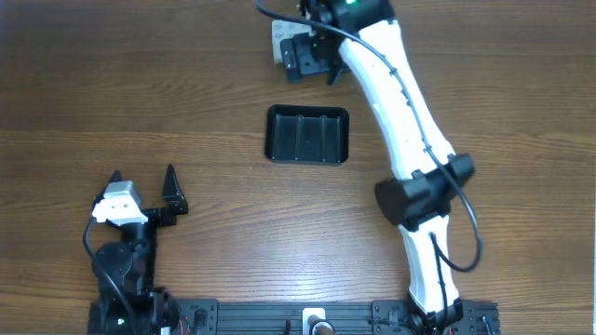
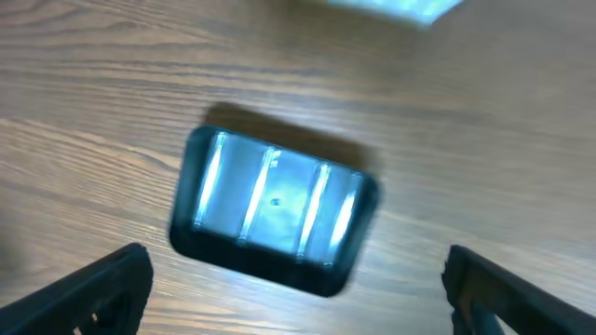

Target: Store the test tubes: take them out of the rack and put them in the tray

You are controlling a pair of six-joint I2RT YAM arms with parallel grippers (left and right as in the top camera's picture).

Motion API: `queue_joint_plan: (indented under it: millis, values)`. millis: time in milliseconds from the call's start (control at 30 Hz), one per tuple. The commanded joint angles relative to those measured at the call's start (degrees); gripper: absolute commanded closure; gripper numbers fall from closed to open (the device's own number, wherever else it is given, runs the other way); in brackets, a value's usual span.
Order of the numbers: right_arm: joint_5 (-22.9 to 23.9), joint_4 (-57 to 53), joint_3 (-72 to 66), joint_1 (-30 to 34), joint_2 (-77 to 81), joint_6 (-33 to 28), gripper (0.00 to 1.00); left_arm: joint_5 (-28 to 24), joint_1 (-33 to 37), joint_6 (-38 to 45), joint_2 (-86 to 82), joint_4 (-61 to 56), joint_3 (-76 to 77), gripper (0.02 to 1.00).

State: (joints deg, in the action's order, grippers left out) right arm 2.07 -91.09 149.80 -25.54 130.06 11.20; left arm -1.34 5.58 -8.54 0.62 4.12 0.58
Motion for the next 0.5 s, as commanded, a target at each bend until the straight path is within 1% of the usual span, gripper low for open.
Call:
queue_joint_plan:
  millis: [33,233,500]
  values:
    - [3.45,-1.03,1.11,1.16,-5.99,-6.6,0.009,-0.57,-0.22,0.85,-0.35,0.26,-0.24,0.02]
    - [7.06,-6.21,0.9,2.14,-12.87,-6.58,0.007,-0.57,-0.22,0.85,-0.35,0.26,-0.24,0.02]
    - [7.5,-6.21,-5.49,3.41,-23.54,-6.6,0.009,-0.57,-0.22,0.85,-0.35,0.26,-0.24,0.02]
